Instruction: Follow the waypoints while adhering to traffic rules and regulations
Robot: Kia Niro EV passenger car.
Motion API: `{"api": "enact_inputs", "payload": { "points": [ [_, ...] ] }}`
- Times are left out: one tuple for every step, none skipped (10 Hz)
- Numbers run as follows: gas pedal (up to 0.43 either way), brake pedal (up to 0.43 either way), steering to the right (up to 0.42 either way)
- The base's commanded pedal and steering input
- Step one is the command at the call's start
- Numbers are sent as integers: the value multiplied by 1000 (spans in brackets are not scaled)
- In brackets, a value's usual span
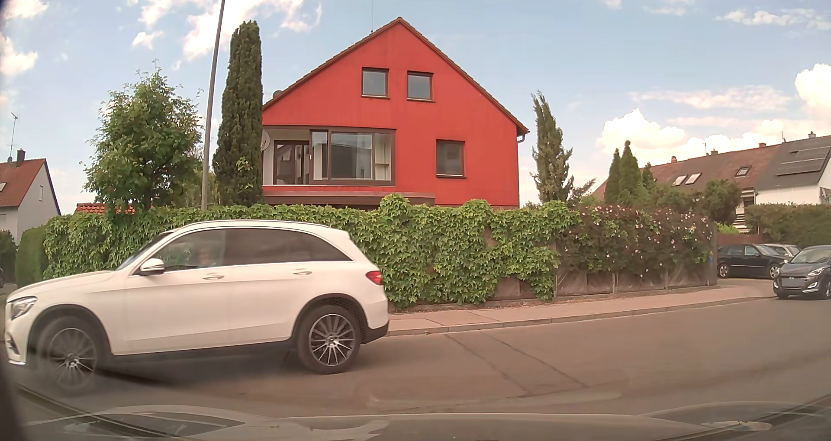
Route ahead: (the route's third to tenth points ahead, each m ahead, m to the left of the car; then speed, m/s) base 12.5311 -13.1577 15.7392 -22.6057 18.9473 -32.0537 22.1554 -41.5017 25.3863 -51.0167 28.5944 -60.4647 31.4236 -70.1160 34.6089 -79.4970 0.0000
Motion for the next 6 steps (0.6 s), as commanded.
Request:
{"api": "enact_inputs", "payload": {
  "points": [
    [0,640,112],
    [0,646,111],
    [0,604,110],
    [0,579,109],
    [0,579,109],
    [0,579,109]
  ]
}}
